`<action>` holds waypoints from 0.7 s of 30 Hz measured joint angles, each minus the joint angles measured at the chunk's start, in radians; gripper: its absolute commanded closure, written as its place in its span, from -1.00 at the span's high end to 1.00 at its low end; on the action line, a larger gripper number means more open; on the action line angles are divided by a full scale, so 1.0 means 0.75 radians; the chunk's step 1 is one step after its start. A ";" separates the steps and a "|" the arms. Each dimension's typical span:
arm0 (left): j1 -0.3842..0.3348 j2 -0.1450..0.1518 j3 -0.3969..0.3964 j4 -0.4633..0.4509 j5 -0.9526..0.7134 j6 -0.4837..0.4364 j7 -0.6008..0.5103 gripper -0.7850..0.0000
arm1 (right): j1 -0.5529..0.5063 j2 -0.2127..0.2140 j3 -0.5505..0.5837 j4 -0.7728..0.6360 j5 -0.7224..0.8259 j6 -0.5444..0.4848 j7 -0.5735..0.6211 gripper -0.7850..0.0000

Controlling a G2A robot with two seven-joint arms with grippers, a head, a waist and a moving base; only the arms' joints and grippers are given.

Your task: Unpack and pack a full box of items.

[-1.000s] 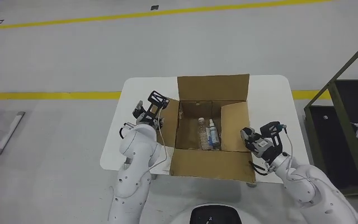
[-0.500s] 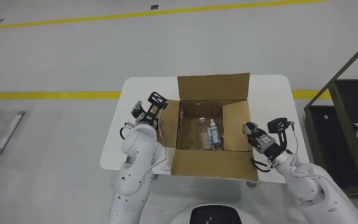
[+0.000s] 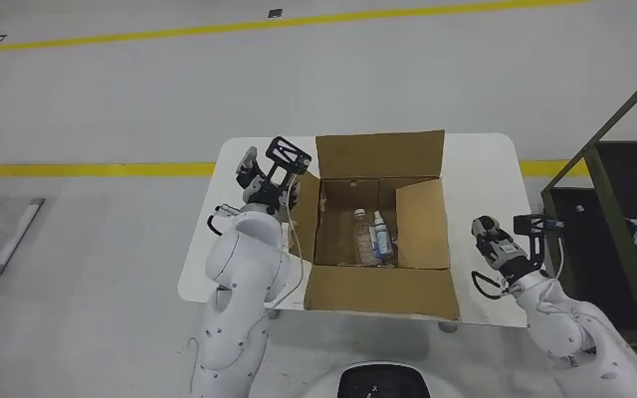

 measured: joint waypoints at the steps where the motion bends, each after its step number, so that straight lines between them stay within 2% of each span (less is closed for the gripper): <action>1: 0.002 -0.003 0.015 -0.015 -0.018 0.001 0.007 1.00 | 0.002 -0.001 -0.012 0.014 0.015 -0.008 0.000 -1.00; 4: 0.009 -0.014 0.071 -0.041 -0.110 0.007 0.046 1.00 | 0.007 -0.005 -0.060 0.032 0.003 -0.050 0.003 -1.00; 7: 0.007 -0.027 0.122 -0.010 -0.263 0.002 0.087 1.00 | 0.011 -0.007 -0.101 0.032 -0.037 -0.097 0.002 -1.00; 15: -0.053 -0.053 0.226 0.171 -0.585 -0.083 0.123 1.00 | 0.013 -0.008 -0.152 0.017 -0.099 -0.172 0.006 -1.00; 21: -0.063 -0.054 0.229 0.189 -0.606 -0.092 0.127 1.00 | -0.008 -0.003 -0.097 0.013 -0.065 -0.155 -0.014 -1.00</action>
